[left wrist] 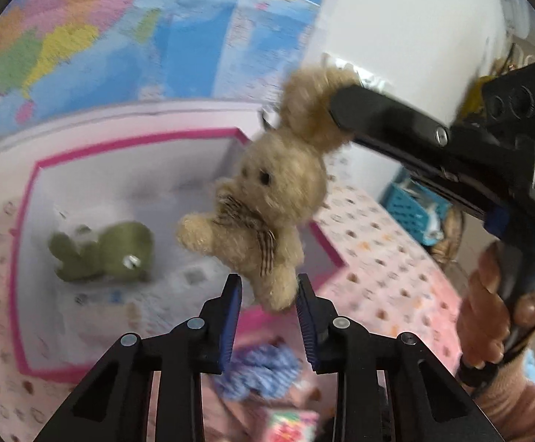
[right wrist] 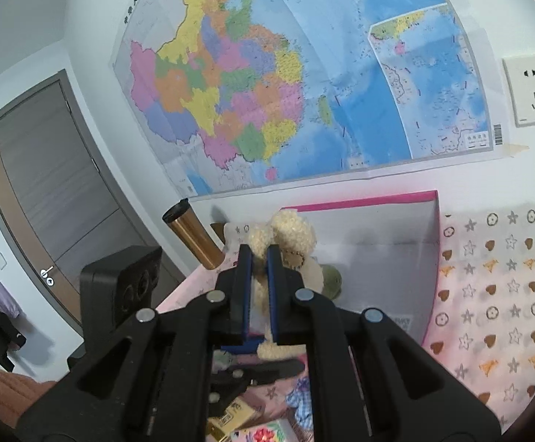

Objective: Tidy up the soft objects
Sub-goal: 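Lower the bunny into the pink box and open the left gripper, then close the right gripper on the black scrunchie on the sheet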

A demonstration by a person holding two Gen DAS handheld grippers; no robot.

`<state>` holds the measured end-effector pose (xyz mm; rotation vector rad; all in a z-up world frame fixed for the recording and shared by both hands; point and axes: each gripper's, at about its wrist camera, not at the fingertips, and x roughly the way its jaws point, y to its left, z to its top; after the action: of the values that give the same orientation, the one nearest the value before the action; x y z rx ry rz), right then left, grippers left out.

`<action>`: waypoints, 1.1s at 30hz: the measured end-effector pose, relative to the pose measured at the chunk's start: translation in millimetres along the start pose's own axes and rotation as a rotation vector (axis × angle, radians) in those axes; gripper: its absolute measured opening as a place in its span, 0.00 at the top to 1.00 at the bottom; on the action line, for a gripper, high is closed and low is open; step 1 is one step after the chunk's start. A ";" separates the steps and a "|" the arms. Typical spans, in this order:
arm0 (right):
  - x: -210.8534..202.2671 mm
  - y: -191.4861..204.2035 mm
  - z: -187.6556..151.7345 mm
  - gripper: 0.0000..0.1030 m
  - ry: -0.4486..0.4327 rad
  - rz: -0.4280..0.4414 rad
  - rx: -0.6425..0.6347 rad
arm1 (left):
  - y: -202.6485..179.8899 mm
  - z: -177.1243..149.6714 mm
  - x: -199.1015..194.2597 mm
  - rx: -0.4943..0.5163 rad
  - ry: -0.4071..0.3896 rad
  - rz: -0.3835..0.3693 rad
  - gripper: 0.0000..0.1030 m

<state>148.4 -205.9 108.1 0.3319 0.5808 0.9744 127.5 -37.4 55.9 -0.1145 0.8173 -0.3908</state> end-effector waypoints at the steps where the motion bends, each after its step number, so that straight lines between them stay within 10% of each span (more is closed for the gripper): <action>1: 3.3 -4.0 0.9 0.91 0.002 -0.006 0.005 | 3.1 2.6 3.6 0.001 0.008 0.009 0.71; 13: 50.1 -60.8 -42.1 0.71 0.260 -0.327 -0.052 | 19.9 5.0 46.6 -0.008 0.063 0.109 0.70; 33: -51.2 -18.6 -73.1 0.49 0.234 -0.076 0.023 | -13.4 -51.4 -23.1 0.056 -0.014 -0.132 0.53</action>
<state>95.3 -258.6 55.9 0.2150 0.8125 0.9401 71.8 -38.3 40.0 -0.1191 0.7861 -0.5361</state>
